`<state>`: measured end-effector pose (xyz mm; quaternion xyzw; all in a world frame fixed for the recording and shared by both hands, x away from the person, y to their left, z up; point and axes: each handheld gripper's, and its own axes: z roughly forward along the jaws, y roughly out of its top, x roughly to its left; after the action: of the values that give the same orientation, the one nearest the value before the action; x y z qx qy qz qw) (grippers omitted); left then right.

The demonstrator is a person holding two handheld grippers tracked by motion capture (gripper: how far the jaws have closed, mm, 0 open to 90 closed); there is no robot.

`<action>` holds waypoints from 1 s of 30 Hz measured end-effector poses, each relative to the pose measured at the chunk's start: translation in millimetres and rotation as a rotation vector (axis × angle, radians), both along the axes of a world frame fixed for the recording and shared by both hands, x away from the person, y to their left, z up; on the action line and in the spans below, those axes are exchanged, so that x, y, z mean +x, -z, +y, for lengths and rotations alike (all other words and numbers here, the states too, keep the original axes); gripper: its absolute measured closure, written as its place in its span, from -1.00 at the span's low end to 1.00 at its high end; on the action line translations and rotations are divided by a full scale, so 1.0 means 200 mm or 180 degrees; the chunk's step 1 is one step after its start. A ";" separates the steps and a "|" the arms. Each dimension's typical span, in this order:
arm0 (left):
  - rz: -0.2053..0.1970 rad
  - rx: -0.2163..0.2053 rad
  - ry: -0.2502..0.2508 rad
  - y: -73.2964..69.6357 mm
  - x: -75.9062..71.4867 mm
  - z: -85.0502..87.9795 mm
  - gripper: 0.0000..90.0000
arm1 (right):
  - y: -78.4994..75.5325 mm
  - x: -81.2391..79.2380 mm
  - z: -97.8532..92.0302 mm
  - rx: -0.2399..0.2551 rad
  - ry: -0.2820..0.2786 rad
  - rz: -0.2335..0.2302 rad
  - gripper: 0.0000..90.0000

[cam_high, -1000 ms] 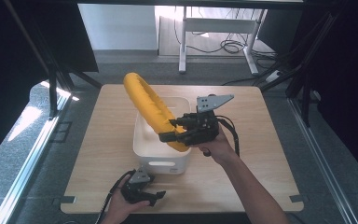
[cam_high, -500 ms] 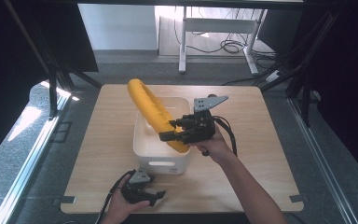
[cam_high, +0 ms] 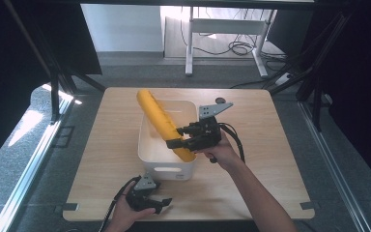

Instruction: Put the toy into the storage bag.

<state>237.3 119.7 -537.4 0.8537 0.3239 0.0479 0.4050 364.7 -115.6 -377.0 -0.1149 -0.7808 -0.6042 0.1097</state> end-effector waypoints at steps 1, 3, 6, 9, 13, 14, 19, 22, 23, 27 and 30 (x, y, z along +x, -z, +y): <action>0.0000 0.0000 0.0000 0.00 0.00 0.00 -0.42 | 0.01 0.00 0.00 0.0009 0.0009 0.0008 0.11; 0.0007 -0.0008 0.0002 0.00 0.00 0.00 -0.42 | 0.02 0.00 -0.01 -0.0002 0.0025 -0.0020 0.10; -0.0008 -0.0008 0.0006 0.00 0.00 0.00 -0.42 | 0.03 0.01 -0.02 -0.0032 0.0042 -0.0053 0.09; -0.0007 -0.0007 0.0005 0.00 0.00 0.00 -0.42 | 0.06 0.01 -0.03 -0.0027 0.0105 -0.0095 0.07; 0.0009 -0.0009 0.0001 0.00 0.00 0.00 -0.42 | 0.05 0.01 -0.05 -0.0039 0.0135 -0.0180 0.05; 0.0009 -0.0009 0.0001 0.00 0.00 0.00 -0.42 | 0.05 0.01 -0.05 -0.0039 0.0135 -0.0180 0.05; 0.0049 -0.0050 -0.0020 0.01 0.02 -0.01 -0.42 | 0.05 -0.01 -0.06 -0.0069 0.0195 -0.0297 -0.01; 0.0057 -0.0048 -0.0019 0.01 0.02 -0.01 -0.42 | 0.04 -0.02 -0.08 -0.0052 0.0234 -0.0317 -0.07; 0.0053 -0.0035 -0.0025 0.01 0.03 -0.01 -0.42 | 0.03 -0.03 -0.09 -0.0039 0.0243 -0.0324 -0.08; 0.0054 -0.0014 -0.0048 0.01 0.03 -0.01 -0.42 | 0.02 -0.07 -0.16 0.0111 0.0353 -0.0367 -0.15; 0.0053 -0.0019 -0.0063 0.01 0.03 -0.01 -0.42 | 0.02 -0.09 -0.20 0.0137 0.0416 -0.0375 -0.18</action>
<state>243.5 117.5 -539.8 0.8496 0.3358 0.0438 0.4044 347.1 -155.4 -380.8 -0.1276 -0.7636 -0.6324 0.0264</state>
